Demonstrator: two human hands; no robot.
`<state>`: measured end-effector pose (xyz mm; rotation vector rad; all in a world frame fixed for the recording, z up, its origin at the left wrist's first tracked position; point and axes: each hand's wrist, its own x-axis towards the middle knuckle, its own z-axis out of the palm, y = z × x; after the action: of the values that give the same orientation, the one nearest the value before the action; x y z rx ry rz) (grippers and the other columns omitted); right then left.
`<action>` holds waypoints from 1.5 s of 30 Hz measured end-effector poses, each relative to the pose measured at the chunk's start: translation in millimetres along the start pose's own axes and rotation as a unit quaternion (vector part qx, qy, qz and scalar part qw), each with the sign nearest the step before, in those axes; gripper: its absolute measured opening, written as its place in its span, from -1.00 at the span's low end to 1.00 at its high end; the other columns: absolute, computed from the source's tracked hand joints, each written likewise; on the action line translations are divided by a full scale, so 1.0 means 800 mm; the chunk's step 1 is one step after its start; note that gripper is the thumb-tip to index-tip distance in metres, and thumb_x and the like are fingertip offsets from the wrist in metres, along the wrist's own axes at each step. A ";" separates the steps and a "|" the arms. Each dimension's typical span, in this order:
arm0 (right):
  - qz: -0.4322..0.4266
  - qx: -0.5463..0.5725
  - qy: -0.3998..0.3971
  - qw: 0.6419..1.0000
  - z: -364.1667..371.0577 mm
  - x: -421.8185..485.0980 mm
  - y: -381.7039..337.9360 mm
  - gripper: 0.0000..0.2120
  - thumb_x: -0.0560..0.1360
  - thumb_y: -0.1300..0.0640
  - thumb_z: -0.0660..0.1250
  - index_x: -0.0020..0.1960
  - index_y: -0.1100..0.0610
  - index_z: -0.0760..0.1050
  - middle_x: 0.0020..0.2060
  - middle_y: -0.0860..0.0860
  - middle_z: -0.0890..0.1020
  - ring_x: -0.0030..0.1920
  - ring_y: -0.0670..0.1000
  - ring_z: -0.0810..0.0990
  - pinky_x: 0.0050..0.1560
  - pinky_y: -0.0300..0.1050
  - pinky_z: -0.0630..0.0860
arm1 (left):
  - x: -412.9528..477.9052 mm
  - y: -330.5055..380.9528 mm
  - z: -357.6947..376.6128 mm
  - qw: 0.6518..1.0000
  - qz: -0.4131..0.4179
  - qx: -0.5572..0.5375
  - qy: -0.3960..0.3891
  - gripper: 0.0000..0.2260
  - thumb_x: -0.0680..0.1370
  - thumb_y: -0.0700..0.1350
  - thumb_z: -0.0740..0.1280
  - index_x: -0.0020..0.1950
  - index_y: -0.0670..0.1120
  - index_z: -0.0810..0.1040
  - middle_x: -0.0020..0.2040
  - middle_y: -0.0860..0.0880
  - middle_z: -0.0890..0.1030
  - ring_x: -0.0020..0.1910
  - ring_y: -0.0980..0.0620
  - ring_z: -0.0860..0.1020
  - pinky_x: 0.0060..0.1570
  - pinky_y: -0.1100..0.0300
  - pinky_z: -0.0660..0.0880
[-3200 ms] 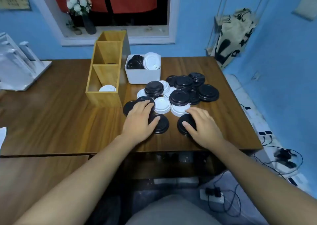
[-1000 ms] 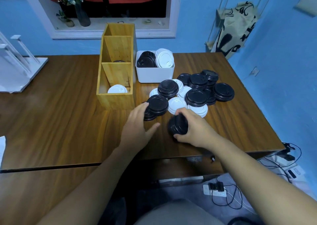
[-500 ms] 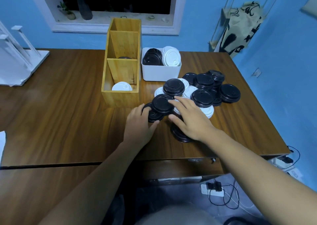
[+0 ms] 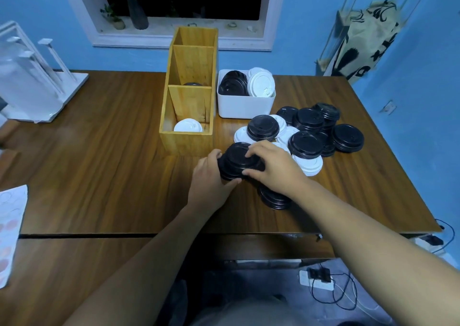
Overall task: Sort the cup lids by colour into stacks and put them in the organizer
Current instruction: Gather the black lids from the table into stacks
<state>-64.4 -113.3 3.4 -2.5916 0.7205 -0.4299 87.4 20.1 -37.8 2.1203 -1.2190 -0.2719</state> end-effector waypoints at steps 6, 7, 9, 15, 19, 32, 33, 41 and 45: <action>-0.014 0.013 -0.072 0.997 0.014 -0.004 -0.006 -0.68 0.54 0.00 0.43 0.28 -0.02 0.59 0.36 -0.09 0.49 0.30 -0.03 0.48 0.33 -0.13 0.38 | 0.001 -0.007 0.001 0.999 0.040 -0.004 -0.017 -0.18 0.39 0.13 0.62 0.52 -0.11 0.36 0.40 -0.03 0.52 0.36 -0.04 0.43 0.32 0.13 0.34; -0.020 0.003 -0.077 0.997 0.015 -0.004 -0.006 -0.70 0.56 0.02 0.40 0.29 -0.01 0.59 0.37 -0.08 0.49 0.32 -0.02 0.46 0.35 -0.08 0.38 | 0.002 -0.009 0.001 0.998 0.058 0.006 -0.020 -0.19 0.39 0.13 0.61 0.53 -0.11 0.37 0.44 -0.03 0.50 0.40 -0.03 0.41 0.36 0.15 0.29; -0.028 -0.020 -0.080 0.996 0.017 -0.003 -0.004 -0.73 0.59 0.08 0.35 0.28 0.02 0.61 0.37 -0.06 0.48 0.33 0.01 0.44 0.36 -0.03 0.39 | 0.002 -0.013 0.002 0.996 0.080 0.028 -0.031 -0.21 0.39 0.17 0.59 0.52 -0.06 0.39 0.50 -0.02 0.44 0.45 -0.04 0.38 0.42 0.11 0.26; -0.006 0.031 -0.064 0.997 0.003 0.002 0.002 -0.79 0.59 0.16 0.33 0.19 0.04 0.65 0.26 -0.07 0.59 0.28 -0.04 0.50 0.34 -0.14 0.37 | 0.002 -0.013 0.006 0.996 0.082 0.032 -0.014 -0.35 0.45 0.16 0.55 0.47 -0.02 0.47 0.47 -0.01 0.48 0.41 -0.07 0.40 0.41 -0.05 0.37; 0.065 0.011 0.075 0.995 -0.026 0.016 0.026 -0.72 0.55 0.08 0.37 0.25 0.02 0.56 0.21 -0.07 0.59 0.26 -0.01 0.49 0.31 -0.03 0.43 | 0.004 -0.009 0.009 0.995 0.070 0.068 -0.015 -0.37 0.51 0.23 0.46 0.50 0.02 0.42 0.49 0.00 0.45 0.45 -0.05 0.36 0.43 -0.05 0.35; 0.059 -0.142 0.025 0.988 -0.020 0.086 0.076 -0.41 0.42 -0.32 0.39 0.30 0.02 0.48 0.20 0.00 0.60 0.22 0.09 0.52 0.35 0.17 0.39 | 0.008 -0.004 0.014 0.979 0.076 0.186 -0.030 -0.39 0.60 0.32 0.24 0.59 0.08 0.33 0.55 -0.03 0.40 0.47 -0.07 0.33 0.43 -0.05 0.33; 0.059 -0.138 0.031 0.988 -0.019 0.085 0.078 -0.42 0.40 -0.33 0.40 0.28 0.01 0.49 0.18 -0.01 0.61 0.20 0.08 0.53 0.37 0.19 0.36 | 0.007 -0.005 0.015 0.977 0.081 0.193 -0.028 -0.39 0.60 0.32 0.23 0.59 0.08 0.34 0.54 -0.04 0.40 0.46 -0.08 0.34 0.42 -0.05 0.35; 0.022 0.015 0.093 0.995 -0.017 0.056 0.064 -0.46 0.39 -0.22 0.48 0.24 0.04 0.51 0.16 -0.03 0.60 0.22 0.06 0.49 0.24 0.00 0.44 | 0.006 -0.002 0.012 0.991 0.054 0.120 -0.019 -0.24 0.54 0.27 0.39 0.63 0.00 0.22 0.47 0.00 0.46 0.43 -0.02 0.37 0.42 -0.02 0.34; -0.025 0.007 0.043 0.999 -0.015 0.034 0.041 -0.44 0.39 -0.26 0.47 0.29 -0.03 0.50 0.28 -0.09 0.56 0.28 0.03 0.42 0.23 0.00 0.40 | 0.007 -0.007 0.010 0.998 0.011 0.050 -0.032 -0.04 0.44 0.33 0.47 0.65 -0.04 0.09 0.45 0.12 0.49 0.47 0.03 0.33 0.45 0.01 0.26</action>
<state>-60.9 -157.3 3.2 -2.5958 0.6807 -0.5619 90.5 13.5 -46.6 2.1964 -1.3173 -0.2759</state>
